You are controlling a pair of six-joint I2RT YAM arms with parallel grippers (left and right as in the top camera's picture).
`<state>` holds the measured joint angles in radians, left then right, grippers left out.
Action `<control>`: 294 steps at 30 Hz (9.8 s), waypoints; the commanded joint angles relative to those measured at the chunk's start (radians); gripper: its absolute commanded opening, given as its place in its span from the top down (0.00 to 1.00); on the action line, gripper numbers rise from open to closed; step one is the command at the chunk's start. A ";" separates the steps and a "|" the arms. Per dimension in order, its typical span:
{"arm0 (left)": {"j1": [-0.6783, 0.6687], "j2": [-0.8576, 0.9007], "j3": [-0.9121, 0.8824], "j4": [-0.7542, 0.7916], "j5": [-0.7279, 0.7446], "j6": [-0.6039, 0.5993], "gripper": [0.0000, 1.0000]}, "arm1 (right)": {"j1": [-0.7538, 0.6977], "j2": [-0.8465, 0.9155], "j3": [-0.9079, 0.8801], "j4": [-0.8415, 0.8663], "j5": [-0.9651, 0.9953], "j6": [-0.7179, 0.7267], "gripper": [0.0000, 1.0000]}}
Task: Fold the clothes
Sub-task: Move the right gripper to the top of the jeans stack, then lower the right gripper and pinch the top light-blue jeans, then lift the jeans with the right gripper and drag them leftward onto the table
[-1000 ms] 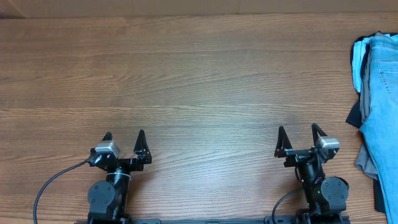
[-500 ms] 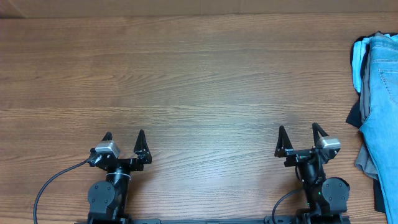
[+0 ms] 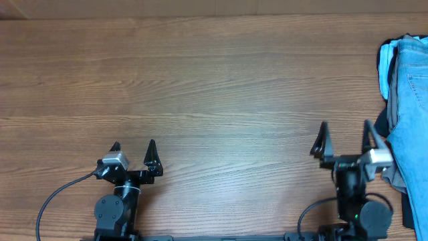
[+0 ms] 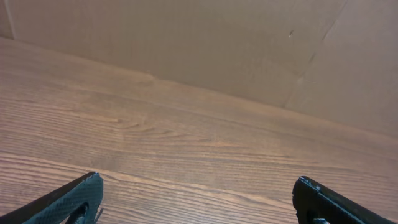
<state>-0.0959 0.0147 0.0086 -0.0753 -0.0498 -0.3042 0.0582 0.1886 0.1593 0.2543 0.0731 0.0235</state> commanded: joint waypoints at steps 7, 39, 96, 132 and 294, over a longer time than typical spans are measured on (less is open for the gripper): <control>0.006 -0.010 -0.004 0.004 -0.012 0.020 0.00 | -0.091 0.629 0.505 -0.121 0.178 -0.102 0.00; 0.006 -0.010 -0.004 0.004 -0.012 0.020 0.00 | -0.407 1.986 1.529 -0.523 0.536 -0.221 0.01; 0.006 -0.010 -0.004 0.004 -0.012 0.020 0.00 | -0.488 2.110 1.532 -0.405 0.462 -0.079 0.88; 0.006 -0.010 -0.004 0.004 -0.012 0.020 0.00 | -0.488 2.048 1.538 -0.446 0.414 -0.039 0.44; 0.006 -0.010 -0.004 0.004 -0.012 0.020 0.00 | 0.430 1.760 1.537 -0.266 -0.266 0.442 0.96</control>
<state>-0.0959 0.0132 0.0086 -0.0750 -0.0502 -0.3042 0.4068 1.9591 1.6699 -0.0563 -0.1001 0.4274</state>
